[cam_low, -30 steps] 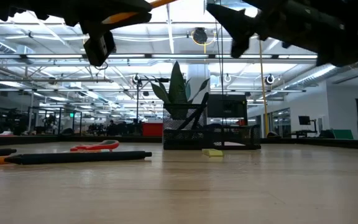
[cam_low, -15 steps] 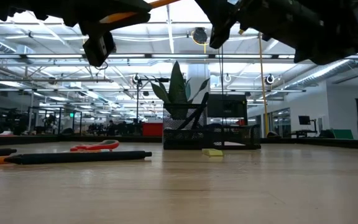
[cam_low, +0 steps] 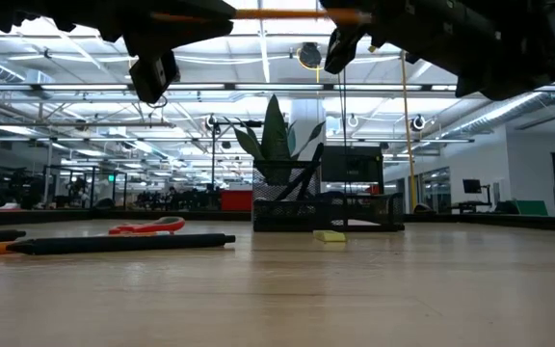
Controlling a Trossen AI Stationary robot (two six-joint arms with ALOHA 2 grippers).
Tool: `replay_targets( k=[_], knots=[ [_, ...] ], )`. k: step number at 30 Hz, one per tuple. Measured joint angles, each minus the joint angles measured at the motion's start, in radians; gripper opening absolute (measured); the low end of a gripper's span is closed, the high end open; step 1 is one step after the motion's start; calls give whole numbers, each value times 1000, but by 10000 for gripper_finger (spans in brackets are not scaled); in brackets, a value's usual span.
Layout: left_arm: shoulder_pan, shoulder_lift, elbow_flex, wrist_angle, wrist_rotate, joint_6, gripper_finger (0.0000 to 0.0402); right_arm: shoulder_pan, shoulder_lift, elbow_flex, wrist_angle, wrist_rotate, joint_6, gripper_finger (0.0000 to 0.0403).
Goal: Pick and place office supplies into organizer
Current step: Put the orange pencil into the black desk organizer
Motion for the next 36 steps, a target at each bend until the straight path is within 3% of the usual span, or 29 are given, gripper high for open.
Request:
replay_targets(
  k=[10,14,19,27,36],
  knots=[
    [-1,0,0,-3,-36,7,9,0,0,0,-35,-17,-47,5],
    [-3,0,0,-6,-35,-1,9,0,-28,-21,-37,-100,-167,22],
    [-18,0,0,20,-34,30,9,-2,-71,-119,-34,-100,-300,45],
    [-20,0,0,46,-61,53,9,-7,-76,-253,83,-98,-239,87],
    [-20,0,0,66,-51,57,8,-6,-71,-292,84,-85,-239,147]
  ],
)
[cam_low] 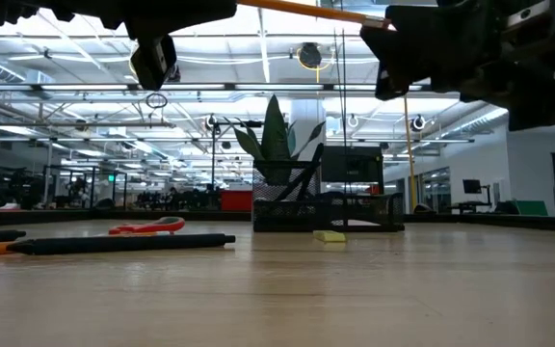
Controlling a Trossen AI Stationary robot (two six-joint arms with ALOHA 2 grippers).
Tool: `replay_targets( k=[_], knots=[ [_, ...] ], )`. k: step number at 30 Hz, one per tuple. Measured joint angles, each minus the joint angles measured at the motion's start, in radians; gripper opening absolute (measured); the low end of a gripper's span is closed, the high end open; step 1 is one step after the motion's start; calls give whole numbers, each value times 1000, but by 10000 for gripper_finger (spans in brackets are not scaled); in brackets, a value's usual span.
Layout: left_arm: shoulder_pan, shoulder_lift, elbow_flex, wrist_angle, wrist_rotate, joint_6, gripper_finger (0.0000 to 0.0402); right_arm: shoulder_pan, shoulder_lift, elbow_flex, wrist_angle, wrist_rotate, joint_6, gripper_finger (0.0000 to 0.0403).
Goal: Pick and place office supplies into organizer
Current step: Put the orange pencil into the black desk organizer
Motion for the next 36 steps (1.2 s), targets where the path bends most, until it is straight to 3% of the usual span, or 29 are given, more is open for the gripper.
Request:
replay_targets(
  k=[13,18,26,36],
  knots=[
    [1,0,0,-1,-27,3,8,21,-18,-11,-4,10,38,206],
    [1,0,0,2,-66,21,8,25,-41,-11,-10,22,152,207],
    [8,0,0,28,-95,35,8,24,-59,-11,-25,217,30,205],
    [8,0,0,139,-102,114,8,25,-58,-11,-4,217,15,204]
  ],
)
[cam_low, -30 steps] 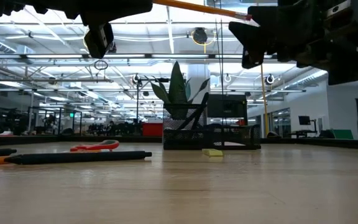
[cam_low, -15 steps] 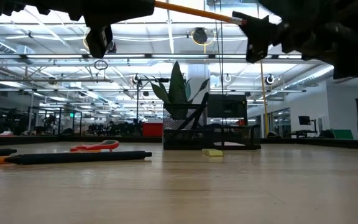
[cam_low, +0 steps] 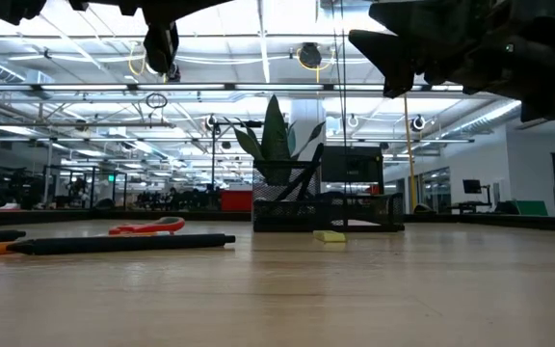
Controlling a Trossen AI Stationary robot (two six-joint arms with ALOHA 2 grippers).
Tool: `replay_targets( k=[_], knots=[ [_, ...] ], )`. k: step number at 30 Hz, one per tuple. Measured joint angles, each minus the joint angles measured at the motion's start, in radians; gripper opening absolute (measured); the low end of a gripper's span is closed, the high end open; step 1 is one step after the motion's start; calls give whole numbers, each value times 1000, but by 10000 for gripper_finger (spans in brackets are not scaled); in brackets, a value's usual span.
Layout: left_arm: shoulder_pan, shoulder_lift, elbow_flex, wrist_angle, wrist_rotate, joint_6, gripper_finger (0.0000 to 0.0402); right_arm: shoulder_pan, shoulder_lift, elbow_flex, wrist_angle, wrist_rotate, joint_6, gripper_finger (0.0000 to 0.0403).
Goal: Pick and place office supplies into organizer
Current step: Put the orange pencil into the black desk organizer
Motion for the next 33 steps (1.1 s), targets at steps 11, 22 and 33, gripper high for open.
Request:
replay_targets(
  k=[11,22,33],
  knots=[
    [27,0,0,10,-46,24,8,-2,0,86,1,-26,63,204],
    [32,0,0,118,-42,123,8,-32,0,115,4,-28,36,204],
    [48,-1,0,182,-28,175,8,-34,1,203,4,-76,-20,203]
  ],
)
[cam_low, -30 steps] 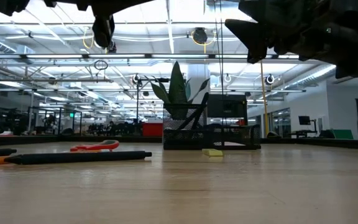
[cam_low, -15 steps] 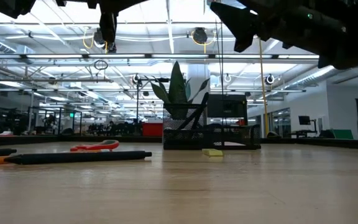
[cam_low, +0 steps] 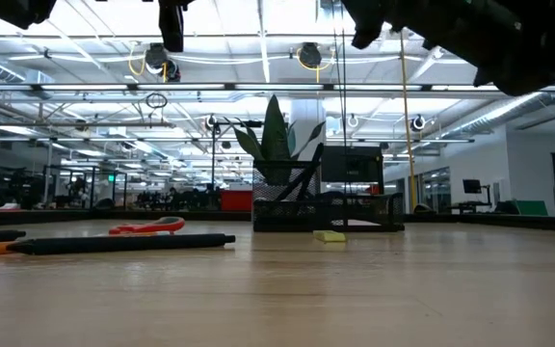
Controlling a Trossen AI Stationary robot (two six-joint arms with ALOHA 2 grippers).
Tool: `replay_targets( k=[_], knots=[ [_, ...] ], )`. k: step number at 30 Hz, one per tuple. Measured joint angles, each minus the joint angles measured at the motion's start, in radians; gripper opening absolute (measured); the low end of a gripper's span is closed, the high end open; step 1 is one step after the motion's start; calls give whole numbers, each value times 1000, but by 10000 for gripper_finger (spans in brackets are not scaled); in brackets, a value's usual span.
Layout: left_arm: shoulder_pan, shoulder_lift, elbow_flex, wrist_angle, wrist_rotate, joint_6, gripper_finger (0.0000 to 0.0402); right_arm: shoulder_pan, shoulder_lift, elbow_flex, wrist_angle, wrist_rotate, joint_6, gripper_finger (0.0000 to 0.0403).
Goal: Pick and place office supplies into organizer
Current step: Put the orange pencil into the black desk organizer
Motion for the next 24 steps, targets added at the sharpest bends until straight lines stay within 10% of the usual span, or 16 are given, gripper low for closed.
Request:
replay_targets(
  k=[10,24],
  knots=[
    [1,0,0,-5,-3,3,8,-32,0,34,1,-2,29,188],
    [2,2,0,10,3,18,15,-39,0,34,-7,-49,5,25]
  ],
)
